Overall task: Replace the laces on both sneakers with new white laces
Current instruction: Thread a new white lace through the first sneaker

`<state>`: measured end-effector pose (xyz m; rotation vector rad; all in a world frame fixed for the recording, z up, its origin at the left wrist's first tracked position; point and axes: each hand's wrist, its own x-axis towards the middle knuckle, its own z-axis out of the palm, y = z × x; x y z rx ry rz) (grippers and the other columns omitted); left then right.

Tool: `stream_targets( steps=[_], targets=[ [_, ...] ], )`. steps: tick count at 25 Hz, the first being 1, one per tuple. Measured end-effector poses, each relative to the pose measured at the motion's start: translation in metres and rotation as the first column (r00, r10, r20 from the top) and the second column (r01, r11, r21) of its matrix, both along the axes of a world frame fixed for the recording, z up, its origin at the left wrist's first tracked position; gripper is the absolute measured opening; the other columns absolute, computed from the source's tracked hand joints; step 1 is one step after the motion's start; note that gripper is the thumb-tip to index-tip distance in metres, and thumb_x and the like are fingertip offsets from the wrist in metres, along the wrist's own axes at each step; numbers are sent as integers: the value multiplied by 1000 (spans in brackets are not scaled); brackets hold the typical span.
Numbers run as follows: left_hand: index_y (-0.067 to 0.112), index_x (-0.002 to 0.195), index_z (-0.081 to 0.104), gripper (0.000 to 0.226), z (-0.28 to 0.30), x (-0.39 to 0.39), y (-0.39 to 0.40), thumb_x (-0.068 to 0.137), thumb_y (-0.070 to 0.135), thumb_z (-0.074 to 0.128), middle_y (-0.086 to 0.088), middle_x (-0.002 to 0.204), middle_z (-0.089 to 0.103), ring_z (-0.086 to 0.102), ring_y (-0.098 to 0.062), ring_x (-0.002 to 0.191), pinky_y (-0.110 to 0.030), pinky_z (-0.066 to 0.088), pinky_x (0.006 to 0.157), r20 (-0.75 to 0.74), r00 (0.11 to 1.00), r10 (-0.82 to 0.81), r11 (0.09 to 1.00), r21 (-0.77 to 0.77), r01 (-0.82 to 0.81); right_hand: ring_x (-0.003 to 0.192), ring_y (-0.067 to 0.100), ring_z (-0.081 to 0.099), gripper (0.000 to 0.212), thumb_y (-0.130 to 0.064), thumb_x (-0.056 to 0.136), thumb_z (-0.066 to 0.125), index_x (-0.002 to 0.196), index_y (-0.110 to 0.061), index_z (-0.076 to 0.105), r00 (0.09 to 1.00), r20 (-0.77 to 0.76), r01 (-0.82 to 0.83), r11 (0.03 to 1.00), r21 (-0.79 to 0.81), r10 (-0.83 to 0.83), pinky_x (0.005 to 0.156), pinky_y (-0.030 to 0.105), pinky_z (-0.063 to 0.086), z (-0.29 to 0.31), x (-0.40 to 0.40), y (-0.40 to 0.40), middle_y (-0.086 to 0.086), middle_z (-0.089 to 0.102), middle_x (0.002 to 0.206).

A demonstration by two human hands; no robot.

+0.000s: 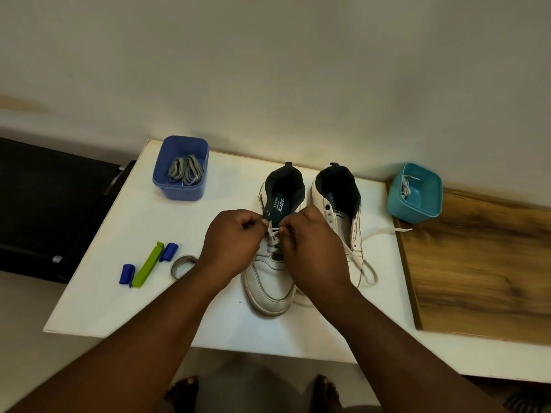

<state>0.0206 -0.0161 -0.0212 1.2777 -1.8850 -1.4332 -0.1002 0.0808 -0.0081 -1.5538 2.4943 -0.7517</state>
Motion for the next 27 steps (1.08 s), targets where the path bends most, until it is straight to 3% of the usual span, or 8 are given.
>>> stream_targets(
  steps=[3,10,14,18,21,24,27],
  targets=[
    [19,85,79,16,1,1,0,94,25,68,1,66,71,67,-21,66,-50,59,80,-20,1000,-14,999,36,15,79,16,58,12,-24,101,58,98,-22,70,1000,1,6,1000,-1,-6,64,30,45,0,-1,0,-3,54,102],
    [17,89,78,13,3,1,1,95,23,69,-5,69,73,69,-24,65,-50,61,78,-52,998,-40,996,75,43,80,14,57,13,-19,100,60,94,-17,72,996,31,-81,997,-9,81,69,35,52,-1,-6,-3,-2,55,98],
    [17,87,77,14,2,-1,3,96,18,66,0,67,70,64,-12,62,-43,58,76,-59,996,-67,996,61,71,82,13,59,13,-14,97,63,97,-19,75,993,92,-66,997,-45,70,70,36,53,-7,-8,-3,-4,55,95],
    [26,91,73,5,1,-1,1,91,21,72,11,83,72,67,-5,79,-32,56,82,55,990,-130,987,-89,134,82,11,56,14,-15,98,64,101,-20,76,981,143,-127,991,-37,131,72,32,48,-4,-16,-2,-5,53,92],
    [24,93,65,5,3,-1,2,97,24,63,8,91,68,64,-13,88,-31,52,82,182,974,-138,973,-156,167,89,15,56,18,-22,102,58,110,-21,74,981,74,-185,982,38,181,75,34,49,2,-25,2,-3,53,97],
    [16,97,60,10,14,0,2,102,18,52,2,100,70,67,-19,94,-40,56,91,40,999,-17,996,91,13,99,22,57,29,-19,102,52,123,-22,71,987,9,-158,979,126,158,79,34,49,8,-28,7,3,54,107],
    [12,94,56,18,32,0,6,107,11,43,2,101,74,72,-16,95,-37,58,94,-128,985,119,939,338,-70,102,24,56,35,-12,98,52,126,-23,70,986,-10,-162,974,161,165,77,31,44,12,-27,7,5,55,111]
  ],
)
